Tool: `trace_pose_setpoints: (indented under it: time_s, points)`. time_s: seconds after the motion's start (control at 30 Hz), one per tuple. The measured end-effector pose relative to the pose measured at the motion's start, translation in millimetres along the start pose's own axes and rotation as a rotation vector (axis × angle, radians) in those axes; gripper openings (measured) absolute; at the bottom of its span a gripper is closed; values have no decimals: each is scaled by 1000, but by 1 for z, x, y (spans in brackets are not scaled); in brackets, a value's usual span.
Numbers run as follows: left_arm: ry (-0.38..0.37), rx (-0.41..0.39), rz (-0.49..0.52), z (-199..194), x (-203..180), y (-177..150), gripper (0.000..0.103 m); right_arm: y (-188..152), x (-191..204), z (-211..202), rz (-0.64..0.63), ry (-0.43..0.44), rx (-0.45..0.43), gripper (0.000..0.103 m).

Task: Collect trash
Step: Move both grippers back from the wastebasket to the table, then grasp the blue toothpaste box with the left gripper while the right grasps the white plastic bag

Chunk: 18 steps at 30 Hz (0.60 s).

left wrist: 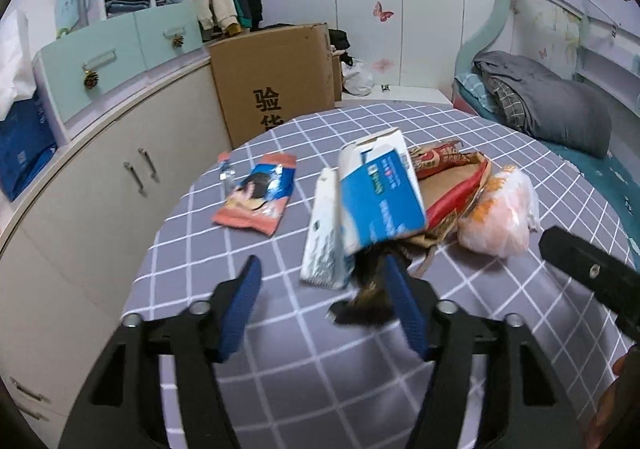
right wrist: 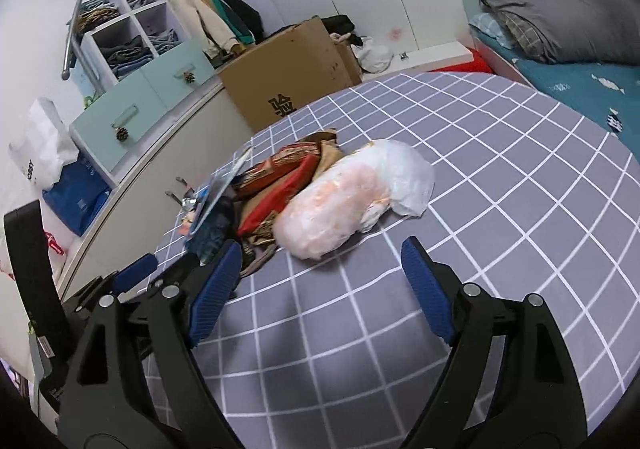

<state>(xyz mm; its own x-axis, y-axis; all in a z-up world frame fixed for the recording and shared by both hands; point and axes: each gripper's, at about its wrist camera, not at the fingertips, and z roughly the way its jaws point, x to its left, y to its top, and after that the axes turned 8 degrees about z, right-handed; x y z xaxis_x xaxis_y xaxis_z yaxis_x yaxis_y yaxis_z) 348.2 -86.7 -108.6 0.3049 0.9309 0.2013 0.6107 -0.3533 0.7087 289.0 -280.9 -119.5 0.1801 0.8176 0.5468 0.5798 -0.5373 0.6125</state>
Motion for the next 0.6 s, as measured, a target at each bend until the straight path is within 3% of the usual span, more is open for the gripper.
trace_pose_setpoints:
  time_s: [0.07, 0.13, 0.2, 0.33, 0.37, 0.4, 0.47, 0.6]
  points:
    - [-11, 6, -7, 8, -1, 6, 47, 4, -2, 7, 0, -4, 10, 81]
    - [-33, 11, -26, 15, 1, 11, 24, 8, -1, 18, -4, 1, 31, 81]
    - [-52, 14, -50, 19, 4, 13, 10, 11, -1, 28, 7, 4, 58, 81]
    - [-54, -11, -99, 16, 13, 10, 8, 15, -3, 45, 32, 39, 118, 80]
    - [-41, -25, -109, 12, 16, 8, 8, 15, -3, 46, 39, 51, 124, 75]
    - [-35, -32, -113, 11, 17, 7, 8, 15, -5, 47, 44, 53, 129, 57]
    - [-21, -50, -134, 5, 24, 3, 8, 15, -7, 47, 41, 74, 145, 36]
    - [-13, -71, -169, -9, 39, -3, 8, 13, -9, 40, 52, 92, 134, 28]
